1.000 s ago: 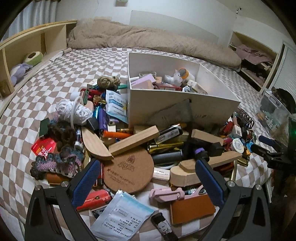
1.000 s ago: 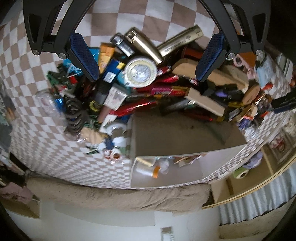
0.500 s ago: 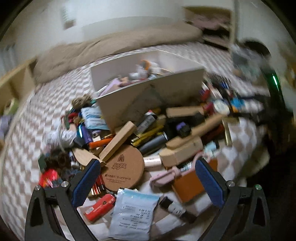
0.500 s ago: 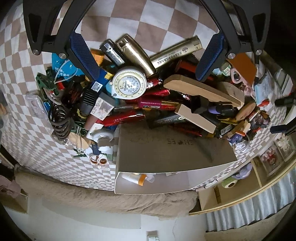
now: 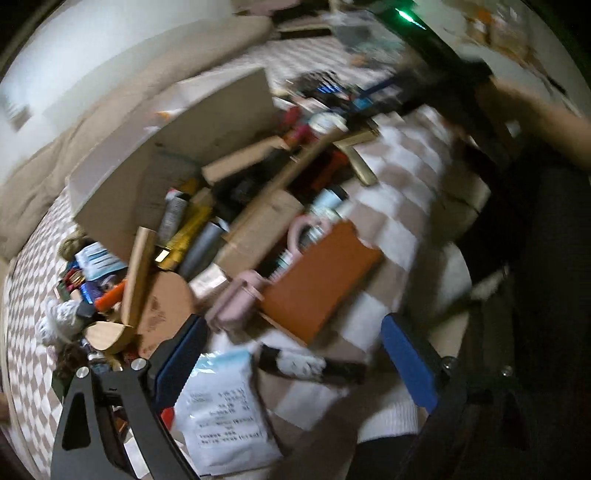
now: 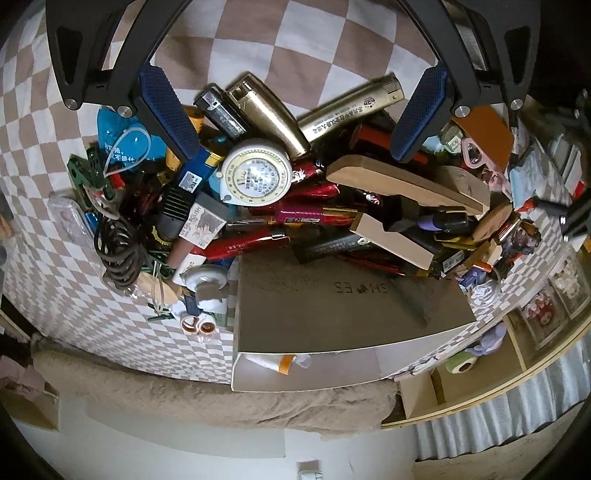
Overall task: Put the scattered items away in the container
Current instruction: 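Roll the left tool and grasp the black tube with a printed face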
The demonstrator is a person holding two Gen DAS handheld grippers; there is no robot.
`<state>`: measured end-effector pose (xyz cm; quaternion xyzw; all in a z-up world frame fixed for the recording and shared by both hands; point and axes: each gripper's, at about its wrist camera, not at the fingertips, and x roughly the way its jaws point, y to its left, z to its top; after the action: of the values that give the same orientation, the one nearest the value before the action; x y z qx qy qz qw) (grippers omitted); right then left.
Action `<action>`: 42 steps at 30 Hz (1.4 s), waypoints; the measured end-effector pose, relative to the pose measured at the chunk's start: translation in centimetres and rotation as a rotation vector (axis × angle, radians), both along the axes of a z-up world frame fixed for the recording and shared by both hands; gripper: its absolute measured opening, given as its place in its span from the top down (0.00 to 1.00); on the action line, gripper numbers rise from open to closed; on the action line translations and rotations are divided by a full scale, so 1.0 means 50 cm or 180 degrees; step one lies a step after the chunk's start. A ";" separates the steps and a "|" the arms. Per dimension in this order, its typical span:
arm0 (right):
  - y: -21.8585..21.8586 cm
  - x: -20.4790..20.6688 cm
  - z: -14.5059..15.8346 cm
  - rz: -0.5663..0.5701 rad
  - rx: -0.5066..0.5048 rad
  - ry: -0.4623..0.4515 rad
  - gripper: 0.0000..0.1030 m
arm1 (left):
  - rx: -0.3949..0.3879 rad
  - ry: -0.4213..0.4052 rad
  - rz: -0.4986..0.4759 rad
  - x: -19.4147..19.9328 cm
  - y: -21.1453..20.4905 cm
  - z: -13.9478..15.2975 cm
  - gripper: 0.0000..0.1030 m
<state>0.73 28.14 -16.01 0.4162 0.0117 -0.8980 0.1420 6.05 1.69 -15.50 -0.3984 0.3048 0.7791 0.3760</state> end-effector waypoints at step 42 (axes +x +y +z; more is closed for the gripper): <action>-0.059 -0.019 -0.047 0.1298 -0.0212 -0.0478 0.00 | -0.0076 -0.0123 -0.0159 -0.004 -0.006 -0.063 0.20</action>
<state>-0.21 25.20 -18.38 0.4661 0.0554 -0.8171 0.3348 5.86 1.38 -18.65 -0.4101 0.3166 0.7580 0.3964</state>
